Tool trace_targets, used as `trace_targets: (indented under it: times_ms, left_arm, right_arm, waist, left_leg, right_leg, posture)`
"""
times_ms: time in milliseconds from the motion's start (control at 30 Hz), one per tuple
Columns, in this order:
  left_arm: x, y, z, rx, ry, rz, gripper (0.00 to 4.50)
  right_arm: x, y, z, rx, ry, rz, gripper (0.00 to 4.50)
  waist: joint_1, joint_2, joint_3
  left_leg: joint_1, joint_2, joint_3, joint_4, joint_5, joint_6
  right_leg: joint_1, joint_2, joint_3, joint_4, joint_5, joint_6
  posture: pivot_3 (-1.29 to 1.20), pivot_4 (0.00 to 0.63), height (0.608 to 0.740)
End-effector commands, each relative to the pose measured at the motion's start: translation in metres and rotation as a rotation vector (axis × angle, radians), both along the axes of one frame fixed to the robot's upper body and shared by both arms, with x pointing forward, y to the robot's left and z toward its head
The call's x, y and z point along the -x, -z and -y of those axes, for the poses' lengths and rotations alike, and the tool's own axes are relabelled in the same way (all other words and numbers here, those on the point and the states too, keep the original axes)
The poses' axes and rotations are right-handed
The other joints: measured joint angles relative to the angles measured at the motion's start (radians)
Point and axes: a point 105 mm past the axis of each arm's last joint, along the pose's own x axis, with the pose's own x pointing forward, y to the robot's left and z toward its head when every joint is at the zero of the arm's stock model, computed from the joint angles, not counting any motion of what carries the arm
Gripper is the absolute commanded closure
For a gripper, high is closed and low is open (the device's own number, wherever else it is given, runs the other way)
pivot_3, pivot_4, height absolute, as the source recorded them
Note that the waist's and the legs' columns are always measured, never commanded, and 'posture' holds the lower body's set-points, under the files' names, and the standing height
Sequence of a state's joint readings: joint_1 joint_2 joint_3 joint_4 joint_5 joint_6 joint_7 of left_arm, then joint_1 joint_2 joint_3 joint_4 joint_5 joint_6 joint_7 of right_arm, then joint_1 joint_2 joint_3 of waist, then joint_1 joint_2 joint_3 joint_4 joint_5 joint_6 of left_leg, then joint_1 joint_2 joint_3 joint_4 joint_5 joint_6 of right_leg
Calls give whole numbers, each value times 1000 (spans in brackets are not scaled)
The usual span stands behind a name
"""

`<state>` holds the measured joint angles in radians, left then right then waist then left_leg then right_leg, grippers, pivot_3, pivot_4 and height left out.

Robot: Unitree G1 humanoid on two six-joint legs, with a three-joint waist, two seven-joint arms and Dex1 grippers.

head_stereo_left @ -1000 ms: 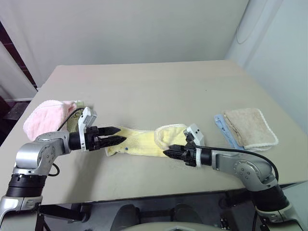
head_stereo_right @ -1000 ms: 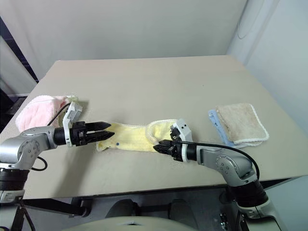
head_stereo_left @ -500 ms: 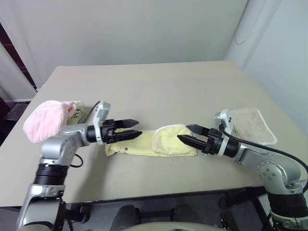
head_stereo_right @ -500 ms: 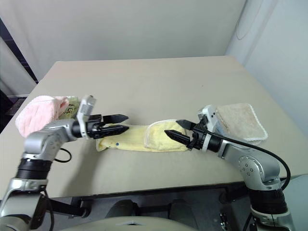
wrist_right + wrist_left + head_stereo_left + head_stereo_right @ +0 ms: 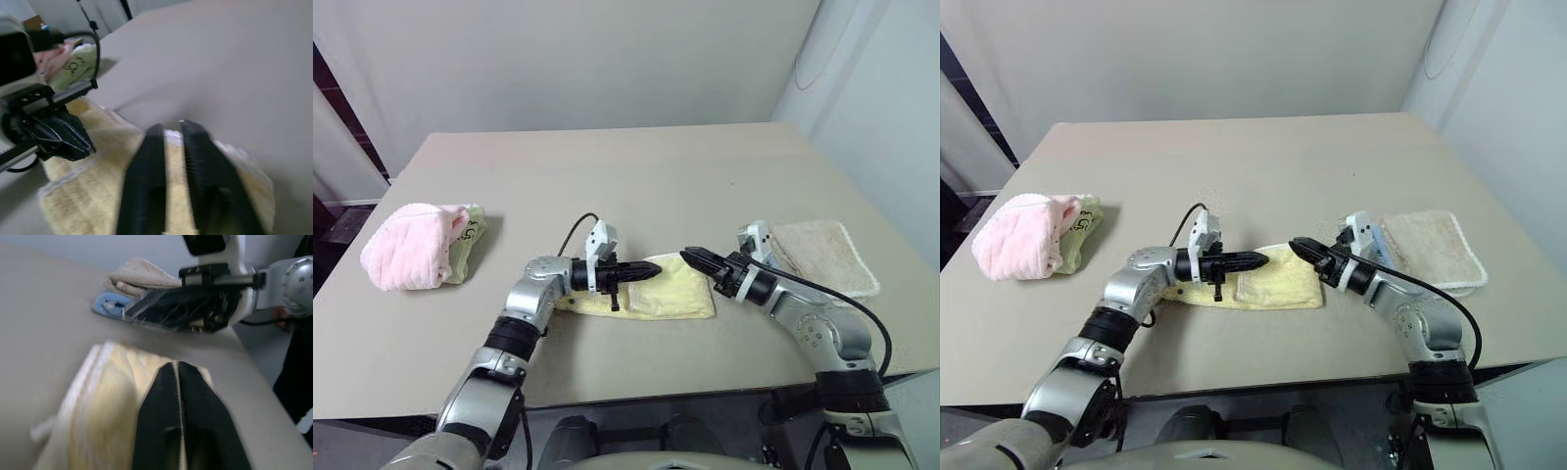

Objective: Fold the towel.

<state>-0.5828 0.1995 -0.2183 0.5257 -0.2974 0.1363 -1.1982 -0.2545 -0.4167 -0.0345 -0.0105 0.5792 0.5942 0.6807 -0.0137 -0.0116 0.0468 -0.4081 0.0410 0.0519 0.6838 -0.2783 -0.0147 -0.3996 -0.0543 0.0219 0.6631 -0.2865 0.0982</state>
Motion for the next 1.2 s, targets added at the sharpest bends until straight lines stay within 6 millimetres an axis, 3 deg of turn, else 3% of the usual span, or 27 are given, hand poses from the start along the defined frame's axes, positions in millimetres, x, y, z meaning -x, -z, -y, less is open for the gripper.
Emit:
trace_targets:
  times_ms: [33, 133, 267, 367, 533, 633, 767, 1000, 1200]
  left_arm:
    - [3, 36, 5, -167, 1, 51, 4500]
    - [16, 63, 3, -265, 67, 88, 4500]
    - [13, 81, 1, -311, 1, 80, 4500]
    - [13, 73, 5, -231, 10, 55, 4500]
    - [3, 39, -6, -101, 6, 6, 4500]
    - [-2, 11, -20, -34, -1, -25, 3963]
    - [1, -19, -51, -13, -23, -68, 2516]
    - [24, -49, -120, 13, -131, -254, 18]
    - [44, -40, -171, -18, -300, -418, 18]
  right_arm:
    - [-3, 21, -5, 129, 7, -4, 4462]
    - [-4, 45, -4, 200, 41, -42, 4462]
    - [-10, 66, 5, 289, 106, -59, 4462]
    - [-15, 61, 9, 273, 136, -45, 4462]
    - [-13, 38, 5, 214, 84, 14, 4462]
    - [-11, 23, 2, 170, 60, 41, 4500]
    - [-11, 9, -1, 132, 48, 52, 4500]
    - [-10, -3, -13, 35, 25, 1, 4500]
    - [-14, -11, -26, -76, 15, -61, 4500]
  waist:
    - [-2, 1, 0]
    - [-2, 0, -1]
    - [-1, 1, -7]
    - [-2, 0, -8]
    - [-7, 1, -8]
    - [-8, 1, -8]
    - [-8, 2, -7]
    - [-14, 4, -5]
    - [-31, 4, -5]
  left_leg:
    - [1, 0, 0, 0, 0, 0]
    - [0, 0, 0, 0, 0, 0]
    - [5, 0, 0, 0, 0, 0]
    - [20, 1, 0, 0, 0, 0]
    - [19, 1, -2, 0, 0, -1]
    - [11, 1, -3, 0, 0, 0]
    - [-3, 4, -3, -1, 0, 0]
    - [-1, 7, -3, -3, 0, 0]
    - [1, 8, -4, -1, 0, -1]
  right_leg:
    - [0, 0, 0, 0, 0, 0]
    - [0, 0, 0, 0, 0, 0]
    - [5, 0, 0, 0, -1, -1]
    - [15, -1, 0, -1, -2, -4]
    - [13, -3, 0, 0, 1, -8]
    - [8, -1, 1, 1, 1, -7]
    - [-6, 6, 2, 3, 4, -1]
    - [-7, 9, 1, 3, 3, -2]
    - [-4, 7, 2, 3, 2, -6]
  posture:
    - [0, 0, 701]
    - [0, 0, 701]
    - [0, 0, 701]
    - [0, 0, 701]
    - [0, 0, 701]
    - [0, 0, 701]
    - [0, 0, 701]
    - [0, 0, 701]
    - [0, 0, 701]
